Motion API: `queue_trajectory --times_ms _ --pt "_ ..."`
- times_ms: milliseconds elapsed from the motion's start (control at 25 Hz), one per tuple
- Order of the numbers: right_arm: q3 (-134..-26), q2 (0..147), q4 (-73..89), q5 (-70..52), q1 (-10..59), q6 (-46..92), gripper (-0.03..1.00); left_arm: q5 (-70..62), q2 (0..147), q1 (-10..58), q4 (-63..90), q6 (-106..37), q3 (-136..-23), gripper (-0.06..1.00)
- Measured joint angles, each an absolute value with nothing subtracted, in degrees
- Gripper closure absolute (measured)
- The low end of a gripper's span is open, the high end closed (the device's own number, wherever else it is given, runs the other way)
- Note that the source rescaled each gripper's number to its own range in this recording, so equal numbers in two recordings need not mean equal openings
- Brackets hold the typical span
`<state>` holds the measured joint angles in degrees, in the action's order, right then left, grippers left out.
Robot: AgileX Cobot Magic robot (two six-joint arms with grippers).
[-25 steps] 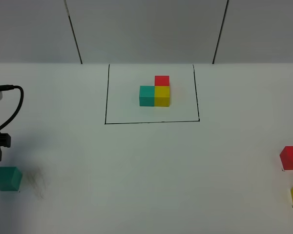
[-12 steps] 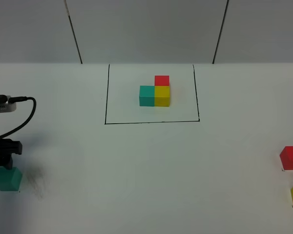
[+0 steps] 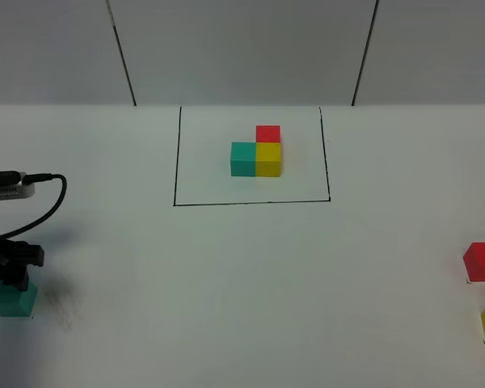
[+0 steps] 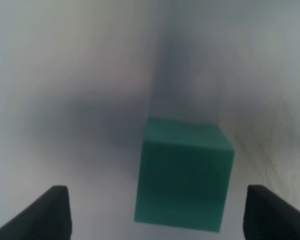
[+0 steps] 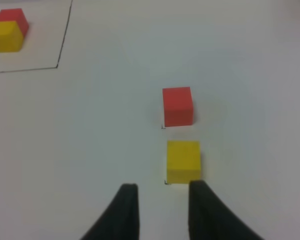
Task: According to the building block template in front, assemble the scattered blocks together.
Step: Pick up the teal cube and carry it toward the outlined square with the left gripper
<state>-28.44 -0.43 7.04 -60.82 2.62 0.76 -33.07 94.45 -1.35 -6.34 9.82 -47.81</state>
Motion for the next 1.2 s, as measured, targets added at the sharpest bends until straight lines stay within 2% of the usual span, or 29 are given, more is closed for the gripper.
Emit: queue_trajectory --times_ms 480,1200 --pt "-28.44 -0.43 7.04 -60.82 2.62 0.76 0.97 -27.89 94.45 -1.35 -2.45 6.82 -47.76 0.39" --pt "-28.44 -0.43 7.04 -60.82 2.62 0.76 0.97 -30.65 95.83 -1.35 -1.70 7.27 -47.76 0.39"
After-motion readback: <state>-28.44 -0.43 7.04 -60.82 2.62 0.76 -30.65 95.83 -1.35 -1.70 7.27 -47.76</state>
